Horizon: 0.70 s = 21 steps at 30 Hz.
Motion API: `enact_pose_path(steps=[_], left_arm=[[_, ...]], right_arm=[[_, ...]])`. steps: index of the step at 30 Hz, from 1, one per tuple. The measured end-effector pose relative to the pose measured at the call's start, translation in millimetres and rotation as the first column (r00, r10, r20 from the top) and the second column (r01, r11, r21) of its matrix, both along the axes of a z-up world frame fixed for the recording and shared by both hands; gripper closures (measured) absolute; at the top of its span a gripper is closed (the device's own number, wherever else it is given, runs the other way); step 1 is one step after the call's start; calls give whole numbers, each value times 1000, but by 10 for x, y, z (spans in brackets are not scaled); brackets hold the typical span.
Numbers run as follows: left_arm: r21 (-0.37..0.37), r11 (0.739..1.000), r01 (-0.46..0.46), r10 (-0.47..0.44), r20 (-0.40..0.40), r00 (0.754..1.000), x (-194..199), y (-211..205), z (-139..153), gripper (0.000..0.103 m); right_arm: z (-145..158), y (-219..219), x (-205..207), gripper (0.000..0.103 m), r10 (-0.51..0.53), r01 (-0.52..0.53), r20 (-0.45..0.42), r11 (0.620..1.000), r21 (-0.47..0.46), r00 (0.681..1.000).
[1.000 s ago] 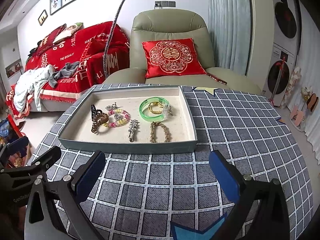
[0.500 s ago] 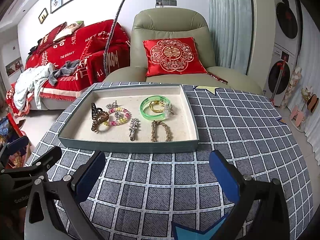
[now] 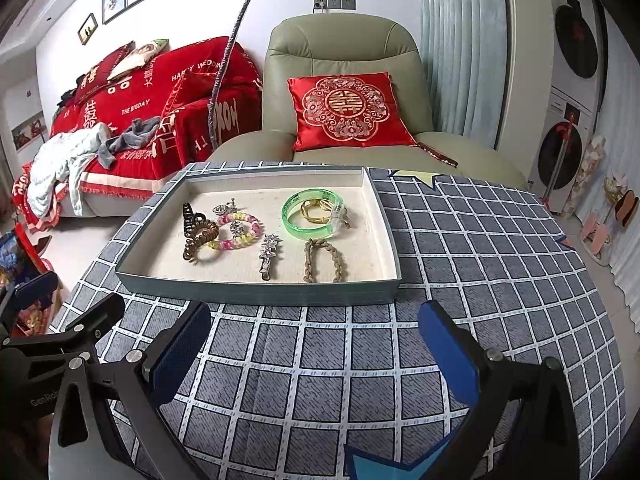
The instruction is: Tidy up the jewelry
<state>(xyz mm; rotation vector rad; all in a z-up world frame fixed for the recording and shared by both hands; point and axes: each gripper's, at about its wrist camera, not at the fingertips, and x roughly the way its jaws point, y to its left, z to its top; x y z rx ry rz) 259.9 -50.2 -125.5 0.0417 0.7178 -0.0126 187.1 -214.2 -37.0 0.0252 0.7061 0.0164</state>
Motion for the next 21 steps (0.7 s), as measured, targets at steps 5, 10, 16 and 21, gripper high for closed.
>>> enact_pose_path(steps=[5, 10, 16, 21], left_arm=[[-1, 1000, 0, 0, -3, 1000, 6, 5, -12, 0], [-1, 1000, 0, 0, -3, 1000, 12, -3, -13, 0], [-1, 1000, 1, -1, -4, 1000, 12, -1, -12, 0], [0, 1000, 1, -1, -4, 1000, 13, 3, -15, 0]], right_arm=[[-11, 11, 5, 0, 1, -1, -1, 1000, -1, 1000], [-22, 17, 8, 0, 2, -2, -1, 1000, -2, 1000], [-31, 28, 3, 0, 1, -1, 2, 1000, -1, 1000], [-21, 24, 11, 0, 2, -2, 0, 1000, -2, 1000]])
